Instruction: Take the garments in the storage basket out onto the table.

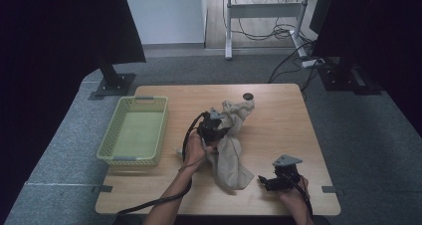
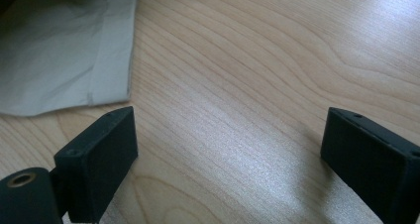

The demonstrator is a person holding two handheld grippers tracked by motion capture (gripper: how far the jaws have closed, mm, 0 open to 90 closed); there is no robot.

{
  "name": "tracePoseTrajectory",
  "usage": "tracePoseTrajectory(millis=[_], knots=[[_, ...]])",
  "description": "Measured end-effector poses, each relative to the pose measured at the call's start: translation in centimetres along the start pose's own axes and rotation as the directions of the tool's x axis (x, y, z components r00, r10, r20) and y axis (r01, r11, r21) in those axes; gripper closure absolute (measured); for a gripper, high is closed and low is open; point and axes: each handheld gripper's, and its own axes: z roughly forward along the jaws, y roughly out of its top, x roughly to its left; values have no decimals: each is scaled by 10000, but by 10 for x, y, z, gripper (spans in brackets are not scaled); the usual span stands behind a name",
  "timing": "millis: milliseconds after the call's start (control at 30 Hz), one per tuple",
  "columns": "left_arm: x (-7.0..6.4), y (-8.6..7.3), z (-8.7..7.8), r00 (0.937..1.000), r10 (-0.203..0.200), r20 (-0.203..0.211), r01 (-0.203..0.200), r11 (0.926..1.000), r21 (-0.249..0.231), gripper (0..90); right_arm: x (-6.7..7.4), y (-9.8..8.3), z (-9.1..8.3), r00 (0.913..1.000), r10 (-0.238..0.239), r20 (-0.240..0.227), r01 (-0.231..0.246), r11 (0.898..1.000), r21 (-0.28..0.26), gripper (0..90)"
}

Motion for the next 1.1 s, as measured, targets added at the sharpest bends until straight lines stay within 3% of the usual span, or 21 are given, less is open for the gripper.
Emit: tracePoseTrajectory(millis=[433,733,867,1100], knots=[[3,-23,35,9998,-165,-91,173,9954,938,760,0,0,0,10000,-8,-19,8,10000,0,72],[1,-30,54,9999,25,-140,-3,9874,1582,731,0,0,0,10000,-26,-28,26,10000,-10,72],[1,-34,60,9997,159,-164,-127,9836,1798,713,0,0,0,10000,-27,-30,27,10000,-2,72],[2,-35,62,9999,98,-58,-86,9835,1806,659,0,0,0,10000,-30,-32,30,10000,-7,72]])
